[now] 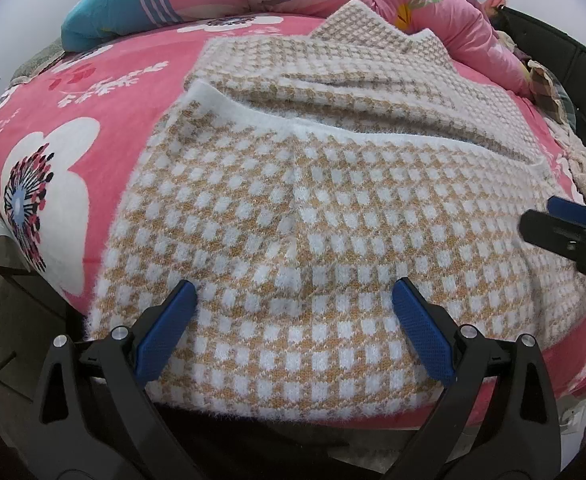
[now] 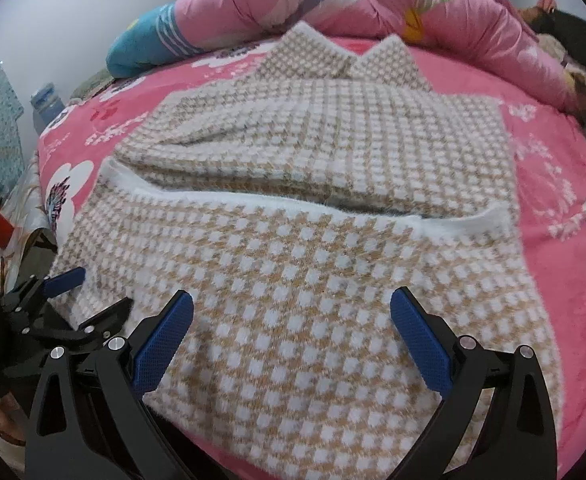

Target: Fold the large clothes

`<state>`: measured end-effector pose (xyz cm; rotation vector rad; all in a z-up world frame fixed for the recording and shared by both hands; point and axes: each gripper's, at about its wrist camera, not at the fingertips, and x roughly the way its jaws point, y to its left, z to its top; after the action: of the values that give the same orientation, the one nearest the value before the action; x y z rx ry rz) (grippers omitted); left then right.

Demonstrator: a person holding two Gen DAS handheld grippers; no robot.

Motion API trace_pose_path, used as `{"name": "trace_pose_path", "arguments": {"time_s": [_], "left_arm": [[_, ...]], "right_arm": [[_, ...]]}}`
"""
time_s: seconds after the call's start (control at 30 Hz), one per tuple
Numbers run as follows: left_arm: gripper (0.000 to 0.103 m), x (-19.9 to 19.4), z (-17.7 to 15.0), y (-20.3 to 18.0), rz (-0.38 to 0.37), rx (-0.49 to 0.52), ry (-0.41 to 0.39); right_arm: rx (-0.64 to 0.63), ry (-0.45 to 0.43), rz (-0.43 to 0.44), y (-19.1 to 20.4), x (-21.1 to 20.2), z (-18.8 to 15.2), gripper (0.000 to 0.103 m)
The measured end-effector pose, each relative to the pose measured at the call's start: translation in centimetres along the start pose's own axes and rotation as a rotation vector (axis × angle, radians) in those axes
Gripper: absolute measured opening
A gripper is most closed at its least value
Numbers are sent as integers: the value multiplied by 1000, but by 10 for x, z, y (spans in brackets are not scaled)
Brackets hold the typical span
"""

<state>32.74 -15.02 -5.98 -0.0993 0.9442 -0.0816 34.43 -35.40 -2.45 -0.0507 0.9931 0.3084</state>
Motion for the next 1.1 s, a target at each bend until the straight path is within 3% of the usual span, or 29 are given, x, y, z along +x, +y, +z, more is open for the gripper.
{"name": "trace_pose_path", "arguments": {"time_s": [0.33,0.53,0.73,0.93,1.1], "left_arm": [[95,-1,0,0,2,8,5],[95,-1,-4,-2,2,31,10],[95,-18,-6,7,-42,30,22],[95,-78,1,18,-23,80,-160],[95,-96,31,21,17,128,-236]], "right_arm": [[6,34,6,-2,17,-2,97],[65,54,52,-13,21,-2,97],[45,64,67,-15,20,-2,97],[29,101,106,-19,9,15,97],[-62,-29,147,-21,-32,56,97]]}}
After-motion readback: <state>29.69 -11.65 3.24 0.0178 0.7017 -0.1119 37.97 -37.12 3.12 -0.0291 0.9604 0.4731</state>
